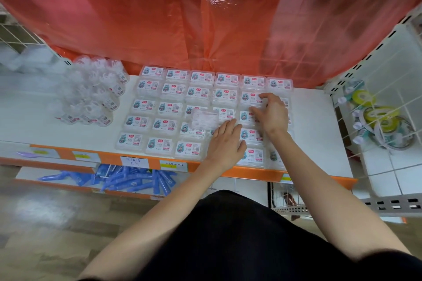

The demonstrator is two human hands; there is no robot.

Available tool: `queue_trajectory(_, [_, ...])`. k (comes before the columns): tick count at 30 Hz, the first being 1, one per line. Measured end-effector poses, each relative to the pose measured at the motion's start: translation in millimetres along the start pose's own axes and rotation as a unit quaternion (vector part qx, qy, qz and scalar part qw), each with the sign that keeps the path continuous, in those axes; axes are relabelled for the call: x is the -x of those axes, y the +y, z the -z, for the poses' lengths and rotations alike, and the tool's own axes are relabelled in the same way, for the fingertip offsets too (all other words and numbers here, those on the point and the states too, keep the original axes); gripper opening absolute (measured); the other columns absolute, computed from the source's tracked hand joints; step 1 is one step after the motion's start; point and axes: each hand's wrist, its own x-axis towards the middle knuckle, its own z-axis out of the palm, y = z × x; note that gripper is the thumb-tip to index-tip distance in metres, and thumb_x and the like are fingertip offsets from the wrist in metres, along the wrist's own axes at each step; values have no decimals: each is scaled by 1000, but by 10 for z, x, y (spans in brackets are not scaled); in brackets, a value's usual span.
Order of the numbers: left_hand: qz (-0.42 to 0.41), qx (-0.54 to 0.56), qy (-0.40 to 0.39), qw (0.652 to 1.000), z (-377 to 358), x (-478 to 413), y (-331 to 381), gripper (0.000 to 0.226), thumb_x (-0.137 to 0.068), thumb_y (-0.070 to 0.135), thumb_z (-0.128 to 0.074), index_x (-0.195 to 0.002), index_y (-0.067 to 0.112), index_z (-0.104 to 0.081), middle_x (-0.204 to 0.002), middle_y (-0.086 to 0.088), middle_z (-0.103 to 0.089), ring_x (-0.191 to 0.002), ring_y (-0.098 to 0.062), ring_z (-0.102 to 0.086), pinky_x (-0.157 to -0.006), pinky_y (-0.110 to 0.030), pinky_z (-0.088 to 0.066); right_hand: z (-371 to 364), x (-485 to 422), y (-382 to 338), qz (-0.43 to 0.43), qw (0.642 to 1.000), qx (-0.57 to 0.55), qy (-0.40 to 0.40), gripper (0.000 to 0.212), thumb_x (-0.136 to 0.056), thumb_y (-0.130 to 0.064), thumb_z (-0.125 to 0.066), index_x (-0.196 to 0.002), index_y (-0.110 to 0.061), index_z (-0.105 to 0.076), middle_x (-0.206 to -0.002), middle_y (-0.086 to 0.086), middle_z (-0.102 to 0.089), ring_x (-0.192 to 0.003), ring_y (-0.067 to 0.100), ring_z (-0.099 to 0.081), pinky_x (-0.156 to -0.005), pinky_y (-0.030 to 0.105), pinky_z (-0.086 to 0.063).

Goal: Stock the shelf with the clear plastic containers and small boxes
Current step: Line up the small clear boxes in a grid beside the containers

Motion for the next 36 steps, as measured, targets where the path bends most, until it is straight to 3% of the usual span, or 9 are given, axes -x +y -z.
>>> queue_trajectory(8, [5,7,-18,1000,52,-36,27,54,-100,29,-44,-149,10,-31,-160,-10,-18,-148,-23,-11,-120,-36,-10,13,43,33,7,1000,-21,-4,43,-83,-25,-70,-125,-20,-63,-142,7,-49,-128,26,-48,-108,44,-39])
queue_trajectory(13, [-61,47,61,995,318,-90,-20,46,-95,24,-56,-138,13,-49,-150,-5,-38,-139,-21,-30,-117,-36,-23,37,217,-20,33,993,-94,62,27,-83,-18,-66,-110,-17,-68,-121,4,-58,-108,24,-56,-96,41,-47])
queue_trajectory(16, [-29,56,106,992,560,-104,-267,54,-89,26,-65,-139,17,-48,-149,-4,-39,-139,-21,-30,-117,-39,-22,6,322,-101,33,990,-132,43,23,-86,-15,-66,-110,-15,-67,-115,5,-61,-99,21,-59,-88,35,-50])
queue_trajectory(19, [32,42,47,998,730,-112,-645,80,-82,35,-74,-149,19,-33,-156,-4,-27,-144,-23,-18,-118,-42,-15,-62,406,-190,37,988,-150,6,21,-86,-13,-66,-106,-16,-68,-111,3,-62,-93,17,-61,-87,37,-52])
queue_trajectory(22, [86,44,-26,995,816,-102,-903,95,-78,38,-78,-153,19,-22,-158,-5,-22,-146,-25,-14,-118,-40,-11,-96,492,-256,41,986,-164,-12,18,-87,-11,-66,-105,-15,-69,-110,2,-62,-88,11,-58,-85,29,-50])
queue_trajectory(24, [89,41,-55,994,821,-109,-942,90,-80,35,-77,-152,19,-25,-155,-5,-28,-143,-27,-22,-116,-37,-15,-107,539,-284,40,984,-174,-24,18,-88,-11,-65,-105,-16,-69,-105,-1,-62,-85,8,-59,-82,21,-48])
queue_trajectory(31, [52,80,-28,995,740,-148,-891,71,-75,27,-82,-138,17,-50,-132,-3,-50,-123,-24,-45,-102,-36,-38,-189,586,-344,-2,977,-203,-61,18,-91,-23,-68,-108,-18,-66,-79,-11,-64,-71,-3,-59,-64,5,-41])
queue_trajectory(34, [36,110,16,993,713,-142,-798,69,-73,30,-83,-134,20,-53,-128,0,-52,-121,-20,-46,-101,-37,-40,-177,578,-371,-44,965,-243,-83,27,-89,-35,-71,-111,-22,-61,-84,-8,-64,-75,1,-59,-64,5,-42])
queue_trajectory(36, [27,126,36,991,693,-138,-726,68,-72,30,-83,-133,20,-54,-127,1,-52,-121,-18,-44,-101,-34,-40,-178,566,-349,-81,950,-283,-101,36,-86,-40,-73,-114,-19,-62,-88,-1,-66,-77,8,-61,-71,16,-47])
